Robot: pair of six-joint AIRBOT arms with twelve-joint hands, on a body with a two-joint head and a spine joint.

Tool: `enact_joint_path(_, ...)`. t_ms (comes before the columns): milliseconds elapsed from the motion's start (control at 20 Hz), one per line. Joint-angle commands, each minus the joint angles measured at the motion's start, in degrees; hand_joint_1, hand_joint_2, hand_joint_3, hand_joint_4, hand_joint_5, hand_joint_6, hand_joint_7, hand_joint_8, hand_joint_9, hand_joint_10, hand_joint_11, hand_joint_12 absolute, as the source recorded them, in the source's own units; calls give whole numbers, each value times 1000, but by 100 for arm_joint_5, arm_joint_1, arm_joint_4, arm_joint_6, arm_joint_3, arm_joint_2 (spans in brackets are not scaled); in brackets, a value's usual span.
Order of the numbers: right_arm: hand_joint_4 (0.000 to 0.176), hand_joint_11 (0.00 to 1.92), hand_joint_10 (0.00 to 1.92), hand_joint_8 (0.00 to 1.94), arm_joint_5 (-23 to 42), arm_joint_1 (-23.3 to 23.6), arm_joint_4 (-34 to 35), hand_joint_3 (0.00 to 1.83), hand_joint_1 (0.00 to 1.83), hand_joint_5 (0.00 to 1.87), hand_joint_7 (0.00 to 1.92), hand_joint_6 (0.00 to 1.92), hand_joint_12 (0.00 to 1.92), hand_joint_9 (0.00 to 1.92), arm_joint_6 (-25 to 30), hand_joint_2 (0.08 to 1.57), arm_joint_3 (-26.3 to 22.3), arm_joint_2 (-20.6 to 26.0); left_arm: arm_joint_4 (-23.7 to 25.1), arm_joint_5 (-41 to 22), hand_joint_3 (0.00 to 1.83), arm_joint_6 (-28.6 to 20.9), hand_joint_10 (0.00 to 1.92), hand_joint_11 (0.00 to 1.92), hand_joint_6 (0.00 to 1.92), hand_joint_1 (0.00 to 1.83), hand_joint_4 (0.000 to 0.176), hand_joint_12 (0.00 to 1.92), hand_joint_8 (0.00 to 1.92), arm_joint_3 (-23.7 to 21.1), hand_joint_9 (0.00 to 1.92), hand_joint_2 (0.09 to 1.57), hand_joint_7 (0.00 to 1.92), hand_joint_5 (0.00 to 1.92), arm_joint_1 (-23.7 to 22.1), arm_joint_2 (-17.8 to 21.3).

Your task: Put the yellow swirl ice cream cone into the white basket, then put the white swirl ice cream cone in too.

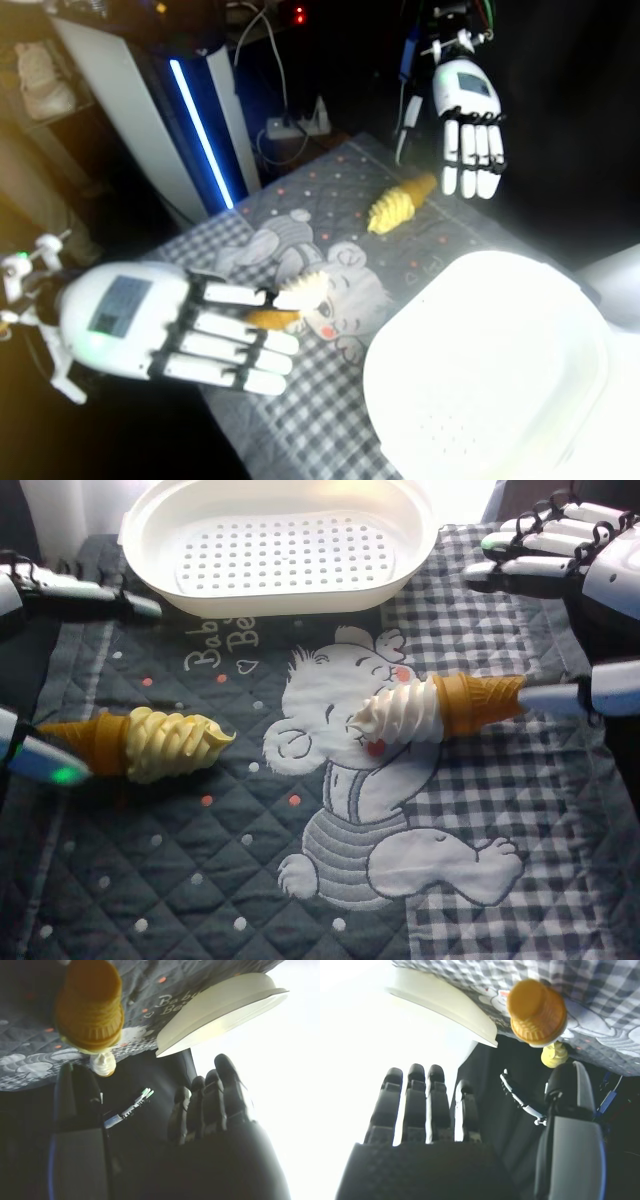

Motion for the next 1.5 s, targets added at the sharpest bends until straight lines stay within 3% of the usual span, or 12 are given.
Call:
enact_joint_path(0, 18, 12, 14, 4, 643, 71, 205, 11, 701, 382, 154, 9, 490, 120, 5, 1118, 31, -6, -9, -494, 0, -72, 28, 314, 1, 839, 131, 882, 6, 18, 535, 729, 523, 448, -106, -69)
enact_joint_path(200, 26, 4, 2, 0, 709, 75, 205, 6, 745, 404, 153, 8, 471, 110, 6, 1125, 29, -5, 698, 81, 0, -401, 2, 422, 0, 847, 164, 590, 0, 215, 614, 696, 600, 468, -357, -449)
enact_joint_path(350, 23, 33, 9, 7, 779, 75, 205, 1, 746, 424, 175, 10, 490, 134, 9, 1127, 15, -5, 909, 628, 2, -399, 7, 409, 0, 867, 151, 562, 0, 452, 627, 703, 579, 468, -492, -726)
enact_joint_path(450, 30, 37, 8, 7, 807, 75, 202, 3, 731, 426, 181, 7, 498, 139, 9, 1131, 6, -5, 979, 910, 1, -346, 9, 423, 8, 915, 98, 713, 5, 555, 756, 702, 750, 625, -544, -852)
enact_joint_path(550, 9, 3, 1, 0, 808, 75, 201, 0, 752, 448, 181, 0, 530, 135, 9, 1133, 3, -4, 978, 1133, 1, -60, 9, 372, 1, 932, 78, 872, 3, 565, 844, 745, 857, 716, -613, -911)
enact_joint_path(650, 0, 0, 1, 0, 808, 75, 201, 1, 761, 457, 182, 1, 511, 129, 9, 1138, 6, -4, 986, 1229, 0, 8, 28, 476, 2, 970, 19, 911, 23, 566, 990, 779, 999, 825, -649, -936)
enact_joint_path(750, 27, 46, 7, 0, 810, 75, 203, 2, 710, 432, 183, 0, 534, 152, 9, 1141, 8, -4, 991, 1245, 2, 6, 79, 639, 12, 1084, 0, 1023, 89, 585, 1176, 857, 1205, 1007, -652, -953)
enact_joint_path(850, 26, 44, 4, 0, 810, 75, 203, 2, 707, 427, 179, 0, 542, 154, 9, 1143, 11, -4, 962, 1248, 5, 5, 1563, 832, 364, 1200, 0, 1790, 1185, 623, 996, 989, 1088, 1297, -656, -989)
enact_joint_path(950, 6, 29, 4, 3, 810, 75, 207, 1, 715, 441, 188, 5, 551, 156, 9, 1144, 14, -4, 869, 1226, 1, 5, 1868, 967, 549, 1203, 0, 1916, 1519, 721, 1016, 1022, 1027, 1218, -683, -1063)
enact_joint_path(1300, 0, 19, 3, 1, 810, 75, 207, 0, 685, 444, 196, 4, 643, 177, 9, 1171, 25, -4, 291, 399, 1, 11, 1760, 860, 798, 1185, 0, 1877, 1586, 936, 962, 1049, 882, 1105, -1154, -993)
enact_joint_path(1400, 7, 28, 7, 4, 818, 75, 206, 0, 735, 441, 202, 2, 654, 192, 9, 1154, 35, -5, 307, 420, 0, 150, 1291, 896, 591, 1255, 0, 1515, 1200, 1150, 942, 1072, 984, 1146, -1685, -1113)
enact_joint_path(1450, 9, 43, 10, 6, 842, 75, 206, 0, 752, 441, 211, 1, 664, 203, 9, 1147, 40, -9, 307, 625, 0, 406, 1339, 907, 567, 1219, 0, 1542, 1104, 1396, 944, 1027, 972, 1205, -2151, -1337)
